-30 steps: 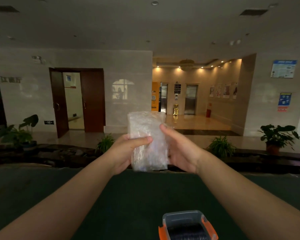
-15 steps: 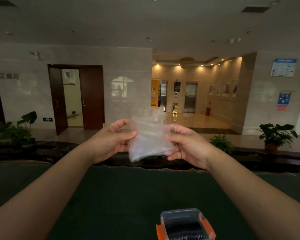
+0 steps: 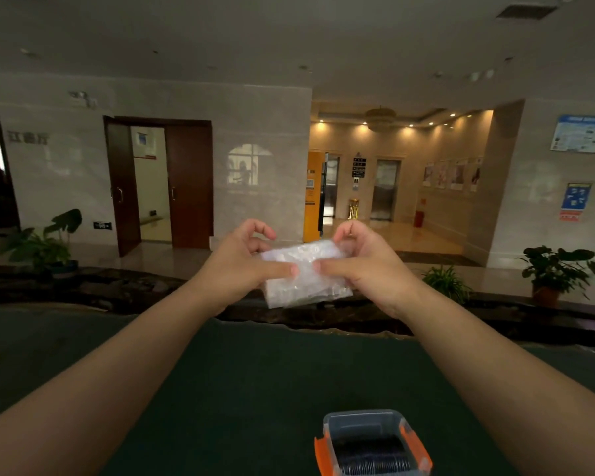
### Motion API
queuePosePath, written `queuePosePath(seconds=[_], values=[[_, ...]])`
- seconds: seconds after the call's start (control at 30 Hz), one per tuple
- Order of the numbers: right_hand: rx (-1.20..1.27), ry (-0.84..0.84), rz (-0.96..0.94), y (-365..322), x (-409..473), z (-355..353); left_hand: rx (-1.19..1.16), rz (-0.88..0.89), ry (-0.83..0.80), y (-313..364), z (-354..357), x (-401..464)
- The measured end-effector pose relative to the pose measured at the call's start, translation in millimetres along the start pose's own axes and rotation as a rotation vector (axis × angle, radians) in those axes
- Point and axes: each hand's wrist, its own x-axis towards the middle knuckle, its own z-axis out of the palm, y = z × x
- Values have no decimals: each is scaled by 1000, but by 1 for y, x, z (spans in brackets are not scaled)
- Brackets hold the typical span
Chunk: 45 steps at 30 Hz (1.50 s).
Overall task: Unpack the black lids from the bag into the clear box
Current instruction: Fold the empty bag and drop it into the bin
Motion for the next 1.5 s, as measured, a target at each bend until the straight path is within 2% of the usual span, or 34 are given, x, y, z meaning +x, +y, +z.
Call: queuePosePath(seconds=[0.1,0.2,0.27,0.33,0.43,0.5,0.57,0.67,0.87,1.13,1.23,1.33,1.5], values=[[-8,121,-58,-1,1,14,19,-98,64,-6,6,2],[-319,317,-213,7,-1,30,19,-109,169,-14,19,0],[-527,388,-317,13,-6,43,-7,-116,229,-18,31,0],[-597,350,-378,17,-14,52,-143,-170,219,-22,41,0],[-569,240,-379,26,-29,57,-484,-199,64,-28,54,-5],[-521,207,-313,33,-40,52,-642,-207,19,-33,66,-12],[-508,241,-244,44,-56,40,-685,-251,1,-40,82,-19],[-533,352,-91,61,-87,15,-566,-308,-126,-49,114,-28],[-607,527,220,98,-205,-47,-347,-274,-347,-65,206,-71],[-877,772,622,143,-418,-146,-89,42,-709,-100,375,-177],[-850,847,763,169,-493,-183,-24,89,-845,-108,442,-218],[-788,903,863,204,-562,-221,24,106,-915,-114,517,-259],[-668,896,1047,275,-651,-280,75,78,-1028,-126,643,-328]])
